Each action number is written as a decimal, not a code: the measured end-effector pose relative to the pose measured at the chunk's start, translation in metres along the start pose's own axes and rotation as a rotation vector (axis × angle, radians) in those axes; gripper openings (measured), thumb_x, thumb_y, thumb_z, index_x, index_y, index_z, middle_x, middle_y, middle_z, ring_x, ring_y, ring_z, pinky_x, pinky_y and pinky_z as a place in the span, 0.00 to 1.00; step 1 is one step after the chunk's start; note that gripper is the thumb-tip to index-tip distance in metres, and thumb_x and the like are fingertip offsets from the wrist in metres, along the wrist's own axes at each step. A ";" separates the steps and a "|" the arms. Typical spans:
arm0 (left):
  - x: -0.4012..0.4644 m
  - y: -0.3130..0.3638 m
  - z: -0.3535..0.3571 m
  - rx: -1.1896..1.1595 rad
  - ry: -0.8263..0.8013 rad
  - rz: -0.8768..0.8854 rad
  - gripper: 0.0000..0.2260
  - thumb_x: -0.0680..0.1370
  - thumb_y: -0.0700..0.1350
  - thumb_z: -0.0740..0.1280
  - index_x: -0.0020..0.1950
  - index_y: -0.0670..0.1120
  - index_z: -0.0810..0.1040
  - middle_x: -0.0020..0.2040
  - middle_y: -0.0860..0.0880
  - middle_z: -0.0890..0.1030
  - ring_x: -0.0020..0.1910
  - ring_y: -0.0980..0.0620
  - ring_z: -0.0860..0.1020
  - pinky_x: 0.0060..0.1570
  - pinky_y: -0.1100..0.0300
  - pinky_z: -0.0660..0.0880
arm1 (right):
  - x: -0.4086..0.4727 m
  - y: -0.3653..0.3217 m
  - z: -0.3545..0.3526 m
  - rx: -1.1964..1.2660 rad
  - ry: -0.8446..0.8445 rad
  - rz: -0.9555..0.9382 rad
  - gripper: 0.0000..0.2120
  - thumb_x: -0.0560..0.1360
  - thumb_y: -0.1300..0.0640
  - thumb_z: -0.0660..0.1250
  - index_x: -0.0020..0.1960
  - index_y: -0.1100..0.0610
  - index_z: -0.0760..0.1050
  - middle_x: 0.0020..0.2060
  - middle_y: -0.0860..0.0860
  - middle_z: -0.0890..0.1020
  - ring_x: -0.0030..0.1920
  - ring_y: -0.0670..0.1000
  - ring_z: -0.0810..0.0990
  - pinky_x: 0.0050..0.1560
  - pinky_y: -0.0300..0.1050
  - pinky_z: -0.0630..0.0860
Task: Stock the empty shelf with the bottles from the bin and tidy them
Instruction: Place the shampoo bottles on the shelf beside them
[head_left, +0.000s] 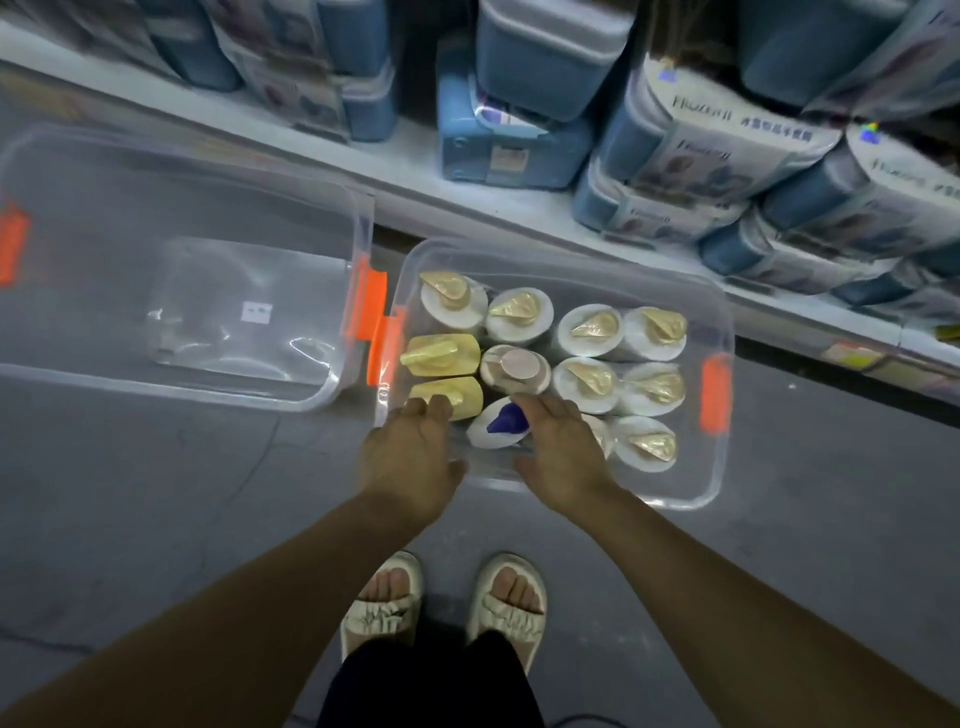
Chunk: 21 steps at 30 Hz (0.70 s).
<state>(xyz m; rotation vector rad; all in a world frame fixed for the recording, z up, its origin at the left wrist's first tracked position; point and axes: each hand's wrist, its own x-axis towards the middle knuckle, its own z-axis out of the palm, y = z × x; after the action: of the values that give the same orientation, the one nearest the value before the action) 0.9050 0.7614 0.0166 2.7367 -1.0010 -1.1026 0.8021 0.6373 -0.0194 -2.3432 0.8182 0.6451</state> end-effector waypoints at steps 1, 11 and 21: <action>0.004 -0.002 0.006 0.018 0.019 0.006 0.24 0.76 0.53 0.67 0.68 0.48 0.64 0.64 0.48 0.72 0.62 0.48 0.72 0.56 0.55 0.71 | 0.006 0.002 0.007 0.001 0.026 -0.016 0.33 0.71 0.61 0.69 0.73 0.52 0.62 0.68 0.51 0.69 0.67 0.56 0.67 0.64 0.49 0.68; 0.016 -0.015 0.038 -0.057 0.104 0.033 0.21 0.76 0.52 0.67 0.66 0.49 0.67 0.62 0.49 0.75 0.59 0.50 0.74 0.54 0.57 0.72 | 0.032 0.016 0.028 -0.062 0.126 -0.085 0.19 0.73 0.57 0.70 0.62 0.58 0.72 0.62 0.52 0.74 0.60 0.55 0.73 0.53 0.50 0.74; 0.012 -0.011 0.031 -0.171 0.041 0.030 0.23 0.74 0.51 0.70 0.66 0.50 0.66 0.63 0.49 0.74 0.60 0.49 0.73 0.52 0.54 0.73 | 0.010 0.012 -0.029 0.130 0.111 -0.066 0.21 0.74 0.53 0.70 0.64 0.58 0.70 0.59 0.56 0.78 0.57 0.55 0.76 0.51 0.45 0.73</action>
<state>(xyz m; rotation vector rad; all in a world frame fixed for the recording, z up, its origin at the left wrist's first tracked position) 0.8984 0.7698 -0.0170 2.5907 -0.8945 -1.0696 0.8080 0.6071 -0.0084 -2.2930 0.8026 0.4240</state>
